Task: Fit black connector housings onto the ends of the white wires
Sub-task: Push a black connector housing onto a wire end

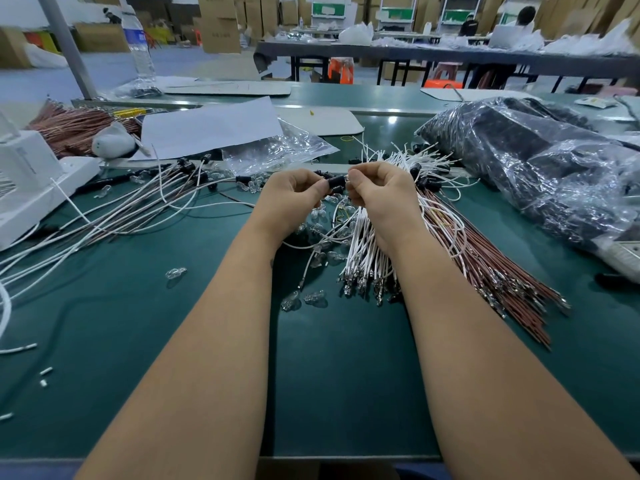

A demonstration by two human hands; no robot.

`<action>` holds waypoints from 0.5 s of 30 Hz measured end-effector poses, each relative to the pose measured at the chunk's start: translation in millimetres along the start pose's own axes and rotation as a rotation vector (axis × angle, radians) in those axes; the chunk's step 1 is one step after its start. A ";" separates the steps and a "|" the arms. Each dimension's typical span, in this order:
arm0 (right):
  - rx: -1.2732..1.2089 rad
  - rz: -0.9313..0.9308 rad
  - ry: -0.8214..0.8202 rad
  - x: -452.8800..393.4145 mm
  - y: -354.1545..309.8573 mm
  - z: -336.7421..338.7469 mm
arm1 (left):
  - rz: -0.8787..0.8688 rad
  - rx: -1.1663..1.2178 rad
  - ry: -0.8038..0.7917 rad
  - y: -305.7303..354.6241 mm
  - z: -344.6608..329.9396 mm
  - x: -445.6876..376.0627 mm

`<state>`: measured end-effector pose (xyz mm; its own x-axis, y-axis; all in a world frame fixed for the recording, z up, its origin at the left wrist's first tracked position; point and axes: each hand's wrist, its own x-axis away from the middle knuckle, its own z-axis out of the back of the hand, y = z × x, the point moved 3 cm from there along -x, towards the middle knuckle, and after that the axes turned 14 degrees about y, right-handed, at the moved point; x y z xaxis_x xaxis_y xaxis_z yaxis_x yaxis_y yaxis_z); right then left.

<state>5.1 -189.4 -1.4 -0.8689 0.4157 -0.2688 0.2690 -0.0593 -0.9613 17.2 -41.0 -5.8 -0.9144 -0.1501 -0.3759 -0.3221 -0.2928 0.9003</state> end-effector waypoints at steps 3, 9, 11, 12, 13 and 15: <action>-0.012 -0.032 -0.006 -0.7 0.8 0.8 | -0.008 -0.005 -0.008 0.1 0.5 0.5; -0.015 -0.029 -0.020 1.2 -1.6 0.7 | -0.013 0.001 0.009 0.8 1.3 0.6; -0.005 -0.040 -0.028 1.7 -2.2 0.7 | -0.017 0.004 0.010 1.2 1.6 0.8; -0.005 -0.061 -0.033 1.7 -2.4 0.8 | -0.022 0.005 0.010 1.8 1.3 1.1; -0.007 -0.086 -0.035 1.9 -2.5 0.8 | -0.030 0.006 0.012 2.6 0.8 1.6; -0.008 -0.118 -0.032 2.4 -3.2 0.7 | -0.048 0.005 0.018 3.9 -0.6 2.5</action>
<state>1.8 -188.9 0.9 -0.9075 0.3901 -0.1557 0.1671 -0.0046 -0.9859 13.9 -43.1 -3.4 -0.8934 -0.1528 -0.4224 -0.3666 -0.2954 0.8822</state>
